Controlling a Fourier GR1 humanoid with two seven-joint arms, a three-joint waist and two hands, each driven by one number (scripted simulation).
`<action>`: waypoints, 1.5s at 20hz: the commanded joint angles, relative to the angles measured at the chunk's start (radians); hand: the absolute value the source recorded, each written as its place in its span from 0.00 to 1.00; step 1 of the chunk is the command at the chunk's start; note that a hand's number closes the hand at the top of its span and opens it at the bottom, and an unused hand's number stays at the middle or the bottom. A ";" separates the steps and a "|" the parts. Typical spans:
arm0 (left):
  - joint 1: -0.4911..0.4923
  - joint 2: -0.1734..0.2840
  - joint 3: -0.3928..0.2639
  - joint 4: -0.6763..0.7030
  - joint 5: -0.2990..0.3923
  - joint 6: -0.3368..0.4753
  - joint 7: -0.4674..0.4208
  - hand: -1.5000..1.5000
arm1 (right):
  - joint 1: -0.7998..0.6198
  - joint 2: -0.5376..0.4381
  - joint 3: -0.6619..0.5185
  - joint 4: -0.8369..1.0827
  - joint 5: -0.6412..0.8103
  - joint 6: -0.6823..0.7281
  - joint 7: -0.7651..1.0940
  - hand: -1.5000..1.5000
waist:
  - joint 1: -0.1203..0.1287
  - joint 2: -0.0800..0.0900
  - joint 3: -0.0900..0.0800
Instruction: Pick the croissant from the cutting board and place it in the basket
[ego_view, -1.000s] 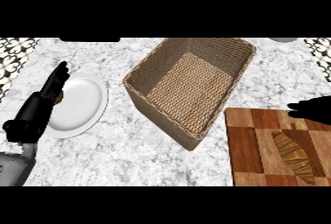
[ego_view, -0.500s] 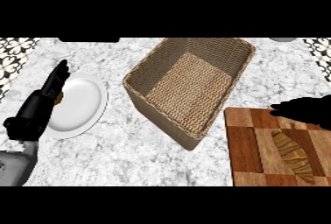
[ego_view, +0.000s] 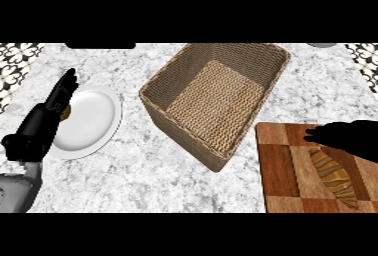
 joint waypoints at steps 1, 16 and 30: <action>0.004 -0.028 0.016 0.010 -0.032 -0.014 -0.004 0.50 | 0.031 -0.011 -0.013 0.075 0.091 -0.059 -0.136 0.00 | -0.006 -0.001 0.000; 0.028 -0.062 0.129 0.039 -0.058 -0.108 -0.064 0.50 | 0.090 0.157 -0.054 0.213 0.297 -0.226 -0.233 0.00 | -0.006 -0.002 -0.001; -0.022 -0.150 0.133 0.005 -0.159 -0.113 0.024 0.50 | 0.125 0.229 -0.133 0.312 0.427 -0.267 -0.332 0.00 | -0.008 -0.002 -0.001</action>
